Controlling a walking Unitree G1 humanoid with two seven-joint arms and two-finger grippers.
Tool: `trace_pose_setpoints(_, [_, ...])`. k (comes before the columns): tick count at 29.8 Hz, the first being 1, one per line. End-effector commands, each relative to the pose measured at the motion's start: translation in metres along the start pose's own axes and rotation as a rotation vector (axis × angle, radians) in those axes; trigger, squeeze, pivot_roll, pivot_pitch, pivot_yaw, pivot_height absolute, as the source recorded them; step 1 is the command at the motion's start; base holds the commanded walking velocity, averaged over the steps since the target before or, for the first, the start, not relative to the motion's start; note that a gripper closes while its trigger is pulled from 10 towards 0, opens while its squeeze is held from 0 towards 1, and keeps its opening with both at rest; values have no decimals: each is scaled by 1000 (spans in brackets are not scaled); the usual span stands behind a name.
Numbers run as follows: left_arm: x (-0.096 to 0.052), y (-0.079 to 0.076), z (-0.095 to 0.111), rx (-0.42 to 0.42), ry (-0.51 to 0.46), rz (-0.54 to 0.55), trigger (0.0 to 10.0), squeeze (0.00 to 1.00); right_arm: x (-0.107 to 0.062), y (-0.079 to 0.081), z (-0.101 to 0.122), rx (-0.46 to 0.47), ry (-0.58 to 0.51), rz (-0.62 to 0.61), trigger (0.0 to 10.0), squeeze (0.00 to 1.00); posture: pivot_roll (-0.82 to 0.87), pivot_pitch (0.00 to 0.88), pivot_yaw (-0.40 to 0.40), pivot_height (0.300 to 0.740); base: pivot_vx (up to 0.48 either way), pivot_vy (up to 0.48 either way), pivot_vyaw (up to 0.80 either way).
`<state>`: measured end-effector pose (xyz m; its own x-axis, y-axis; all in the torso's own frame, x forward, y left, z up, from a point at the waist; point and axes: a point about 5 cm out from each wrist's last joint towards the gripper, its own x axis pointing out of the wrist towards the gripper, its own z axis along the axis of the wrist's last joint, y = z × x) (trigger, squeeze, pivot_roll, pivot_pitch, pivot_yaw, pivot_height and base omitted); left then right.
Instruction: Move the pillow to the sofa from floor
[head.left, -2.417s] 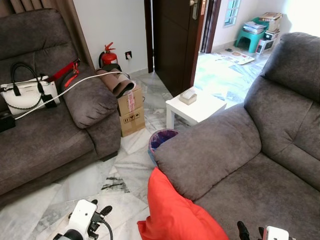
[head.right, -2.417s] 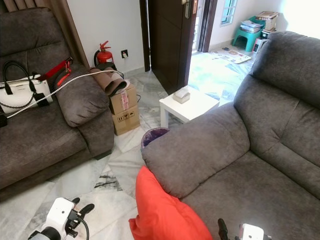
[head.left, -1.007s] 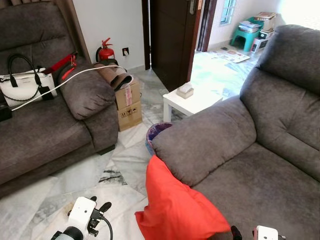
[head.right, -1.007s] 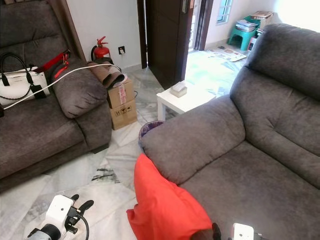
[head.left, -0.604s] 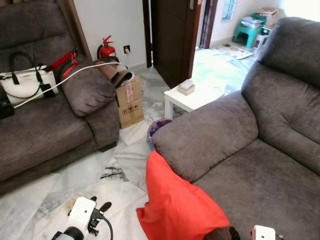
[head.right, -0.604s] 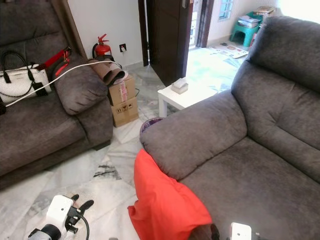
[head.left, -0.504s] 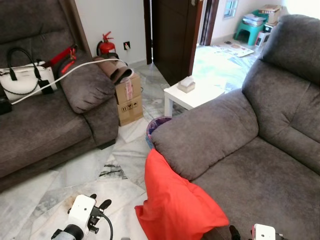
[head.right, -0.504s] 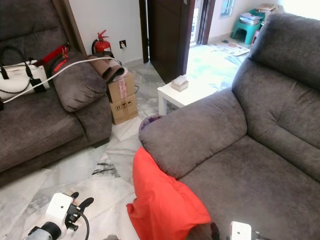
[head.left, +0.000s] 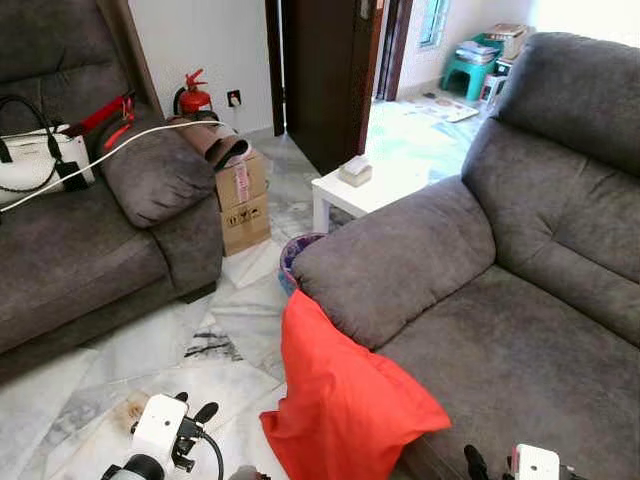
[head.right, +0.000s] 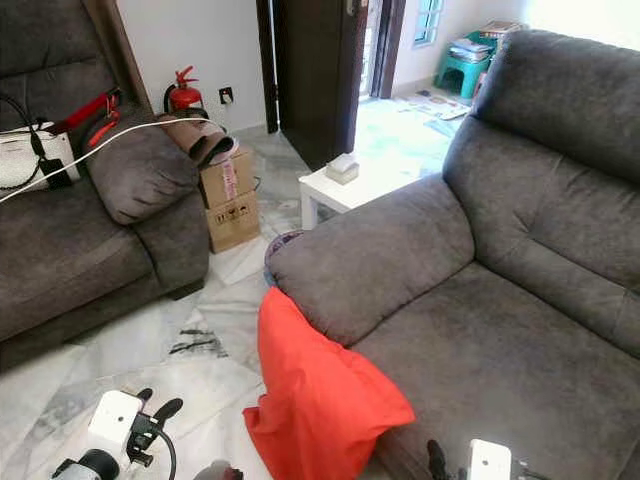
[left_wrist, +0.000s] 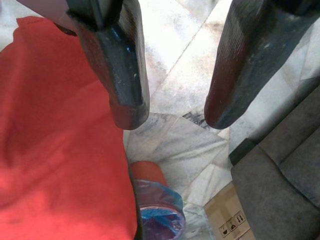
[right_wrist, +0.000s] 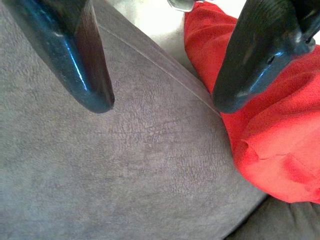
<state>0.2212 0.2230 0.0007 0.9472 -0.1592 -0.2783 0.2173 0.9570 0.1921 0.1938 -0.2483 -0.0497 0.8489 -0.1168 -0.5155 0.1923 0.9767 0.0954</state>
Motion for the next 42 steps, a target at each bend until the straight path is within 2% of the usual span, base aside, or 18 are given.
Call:
trace_pose_setpoints(1, [-1, -1, -2, 5, 7, -5, 10000, 0, -1, -4, 1, 22, -12, -16, 10000, 0, 188, 102, 12, 643, 0, 0, 0])
trace_pose_setpoints(11, [-1, -1, -2, 9, 7, -11, 10000, 0, 0, -1, 2, 25, -13, 0, 10000, 0, 190, 103, 11, 643, 0, 0, 0])
trace_pose_setpoints(14, [-2, -1, -2, 6, 7, -13, 10000, 0, 1, 0, 0, 21, 18, 8, 10000, 0, 191, 103, 11, 638, 0, 0, 0])
trace_pose_setpoints(17, [-2, -1, -2, 5, 6, -12, 10000, 0, 2, 1, 2, 20, 3, 5, 10000, 0, 190, 104, 11, 618, 0, 0, 0])
trace_pose_setpoints(20, [-1, -1, -2, 13, 7, -17, 10000, 0, 1, 0, 4, 43, -28, 8, 10000, 0, 190, 104, 10, 618, 0, 0, 0])
trace_pose_setpoints(33, [0, -1, 0, 10, 2, -14, 10000, 0, 1, 3, 6, 23, -42, 47, 10000, 0, 191, 104, 6, 618, 0, 0, 0])
trace_pose_setpoints(42, [-2, 0, -1, 17, 4, -16, 10000, 0, 3, 3, 8, 48, -50, 45, 10000, 0, 196, 103, 7, 618, 0, 0, 672])
